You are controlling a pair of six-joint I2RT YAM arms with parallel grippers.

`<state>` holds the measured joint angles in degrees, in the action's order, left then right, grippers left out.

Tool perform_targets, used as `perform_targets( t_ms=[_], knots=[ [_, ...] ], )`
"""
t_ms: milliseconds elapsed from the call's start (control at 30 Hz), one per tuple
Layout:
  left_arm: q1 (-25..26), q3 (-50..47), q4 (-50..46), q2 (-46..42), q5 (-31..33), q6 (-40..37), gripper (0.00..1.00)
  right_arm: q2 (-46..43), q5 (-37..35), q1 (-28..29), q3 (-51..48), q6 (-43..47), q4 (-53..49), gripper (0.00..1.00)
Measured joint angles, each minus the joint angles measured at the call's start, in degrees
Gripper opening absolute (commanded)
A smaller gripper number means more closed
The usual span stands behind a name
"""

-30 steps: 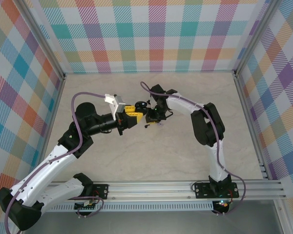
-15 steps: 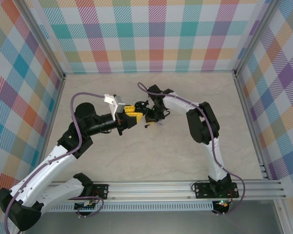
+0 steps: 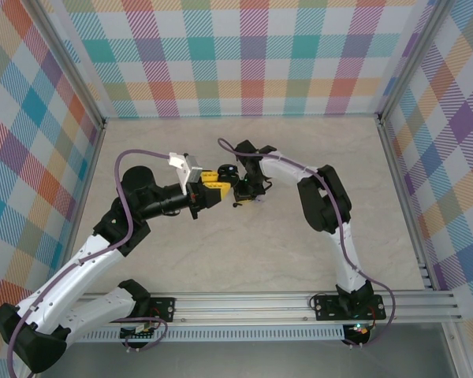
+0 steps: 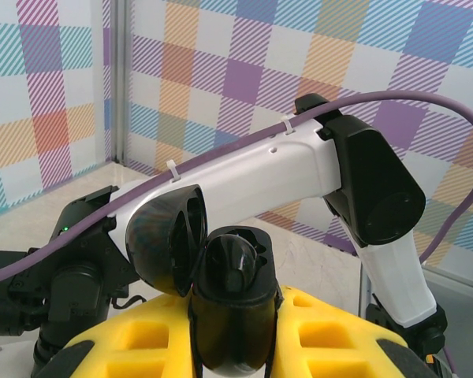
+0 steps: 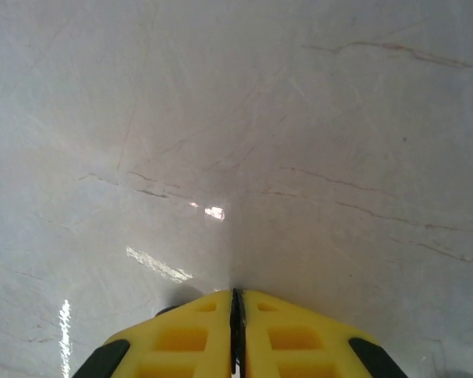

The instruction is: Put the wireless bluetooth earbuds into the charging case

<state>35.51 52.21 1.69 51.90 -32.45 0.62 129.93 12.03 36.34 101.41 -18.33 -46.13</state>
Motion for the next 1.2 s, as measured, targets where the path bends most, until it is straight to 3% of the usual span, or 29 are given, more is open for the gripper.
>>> perform_targets(
  t_ms=[567,967,1200],
  knots=[
    [0.0,-0.3,1.4,0.0,0.0,0.4,0.11,-2.6,-0.7,2.0,-3.5,-0.9,-1.3,0.15],
    [0.0,-0.4,1.4,0.0,0.0,0.7,0.11,-4.3,-1.3,2.3,-3.4,-7.3,-3.2,0.37],
    [0.0,-0.4,1.4,0.0,0.0,0.9,0.11,-4.3,-0.4,2.5,-1.0,-15.2,-3.5,0.39]
  ],
)
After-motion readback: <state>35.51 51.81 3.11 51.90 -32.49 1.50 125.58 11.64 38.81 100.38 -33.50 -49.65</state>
